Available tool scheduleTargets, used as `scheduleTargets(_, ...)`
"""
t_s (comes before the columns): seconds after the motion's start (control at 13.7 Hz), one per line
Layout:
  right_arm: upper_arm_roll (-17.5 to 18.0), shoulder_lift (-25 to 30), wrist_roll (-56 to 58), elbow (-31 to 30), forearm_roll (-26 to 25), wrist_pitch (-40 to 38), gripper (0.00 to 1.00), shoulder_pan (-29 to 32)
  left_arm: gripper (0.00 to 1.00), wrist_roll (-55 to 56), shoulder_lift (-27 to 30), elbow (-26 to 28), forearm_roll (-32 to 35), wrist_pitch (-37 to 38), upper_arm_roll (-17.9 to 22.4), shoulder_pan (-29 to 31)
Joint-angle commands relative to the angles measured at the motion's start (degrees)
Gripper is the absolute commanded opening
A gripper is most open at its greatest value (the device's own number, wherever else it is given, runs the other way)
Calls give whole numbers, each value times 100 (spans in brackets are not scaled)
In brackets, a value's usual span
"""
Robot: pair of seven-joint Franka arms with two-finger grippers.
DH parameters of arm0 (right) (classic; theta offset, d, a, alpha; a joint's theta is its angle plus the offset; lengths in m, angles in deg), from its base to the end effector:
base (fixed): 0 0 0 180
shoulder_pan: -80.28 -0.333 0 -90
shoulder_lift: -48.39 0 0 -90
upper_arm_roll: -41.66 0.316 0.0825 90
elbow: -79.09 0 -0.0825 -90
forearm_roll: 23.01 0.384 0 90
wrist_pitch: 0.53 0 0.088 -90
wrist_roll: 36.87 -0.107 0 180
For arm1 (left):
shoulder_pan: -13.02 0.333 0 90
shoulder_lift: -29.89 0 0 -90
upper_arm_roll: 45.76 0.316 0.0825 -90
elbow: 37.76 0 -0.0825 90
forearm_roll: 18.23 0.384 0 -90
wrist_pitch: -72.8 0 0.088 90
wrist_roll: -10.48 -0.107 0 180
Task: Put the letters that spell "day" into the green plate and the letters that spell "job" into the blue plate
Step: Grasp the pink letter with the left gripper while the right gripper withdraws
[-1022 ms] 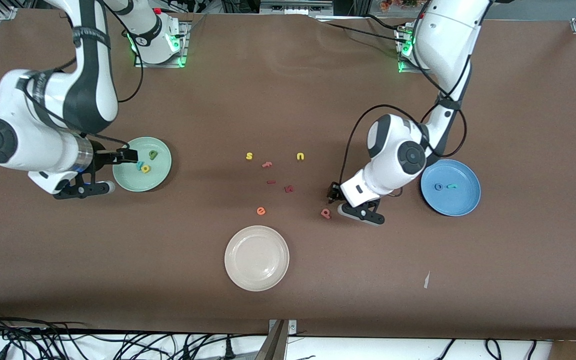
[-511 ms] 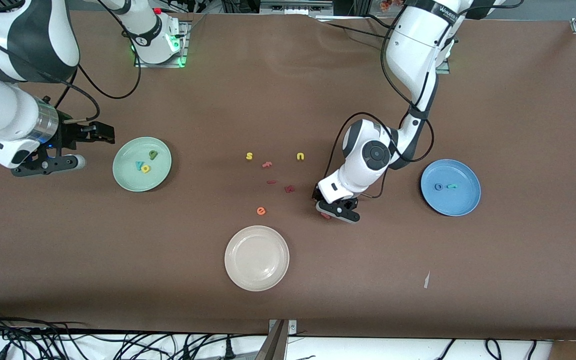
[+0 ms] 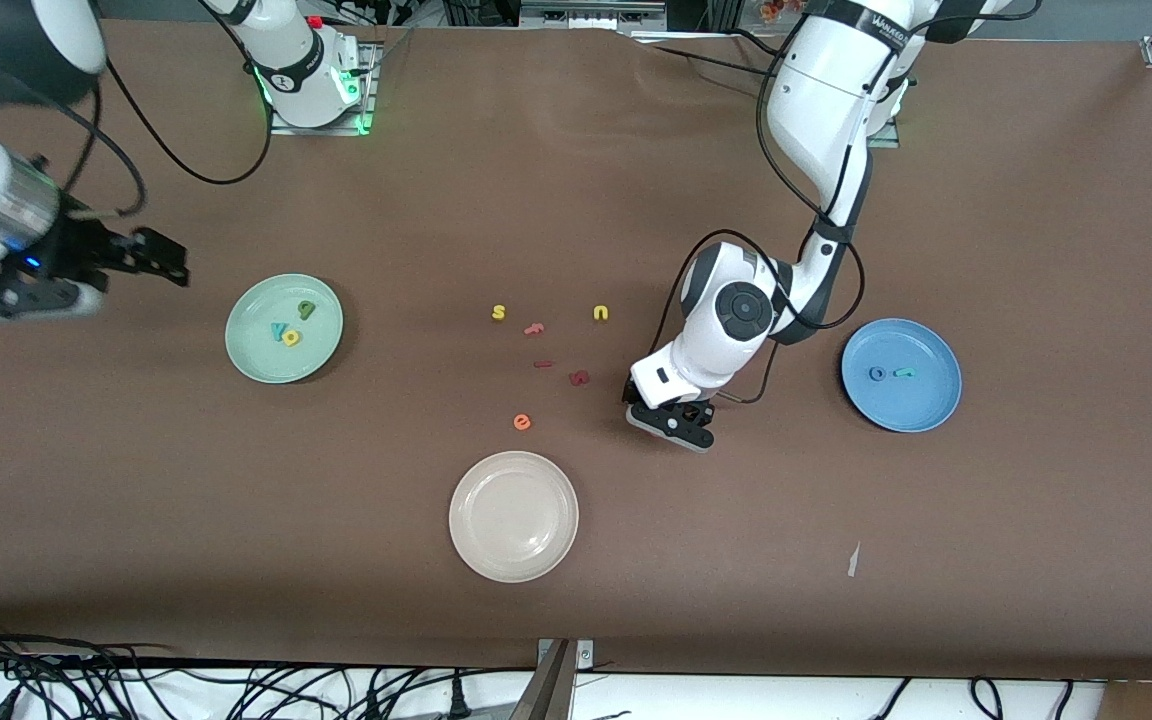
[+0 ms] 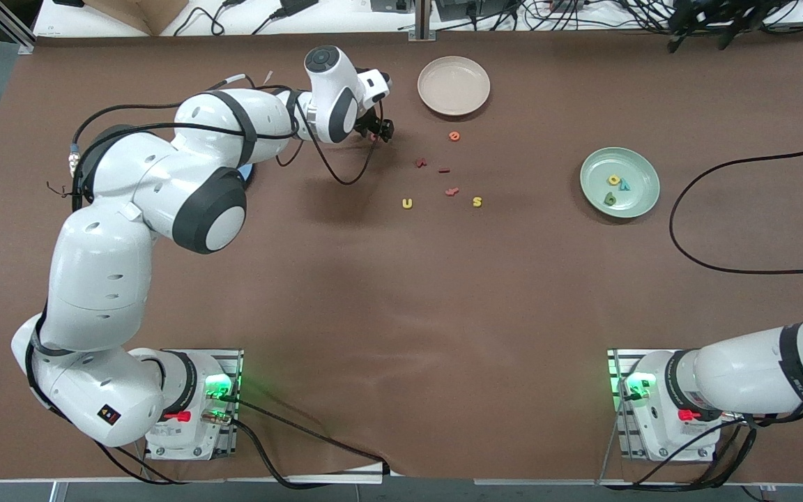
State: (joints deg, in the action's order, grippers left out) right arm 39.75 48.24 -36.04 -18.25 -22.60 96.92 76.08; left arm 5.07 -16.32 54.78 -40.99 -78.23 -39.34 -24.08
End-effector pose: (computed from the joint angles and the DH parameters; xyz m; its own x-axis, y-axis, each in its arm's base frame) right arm 0.5623 0.0232 0.5735 0.9986 0.0535 -0.0006 0.0535 -0.9985 -0.0070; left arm 0.6085 -0.3630 0.1742 0.9247 -0.3151 0.2136 -0.3515 -0.9222 0.1613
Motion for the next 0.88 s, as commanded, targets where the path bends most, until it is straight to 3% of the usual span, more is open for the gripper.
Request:
scheduleTargets(0.0, -62, 314, -12, -6, 116, -33, 100, 315, 66, 4, -230, -193, 97, -120, 105, -131)
scheduleTargets(0.15, -38, 252, 14, 84, 160, -392, 100, 306, 64, -39, -239, -193, 97, -129, 105, -131)
scheduleTargets(0.29, -29, 226, -21, 84, 135, -456, 100, 271, 48, -66, -239, -184, 106, -129, 158, -131)
scheduleTargets(0.58, 15, 138, -12, 110, 126, -368, 100, 218, 32, -66, -248, -175, 377, -129, 167, -131)
scheduleTargets(0.8, 15, 102, -21, 145, 126, -306, 100, 209, 27, -57, -204, -166, 405, -129, 184, -105)
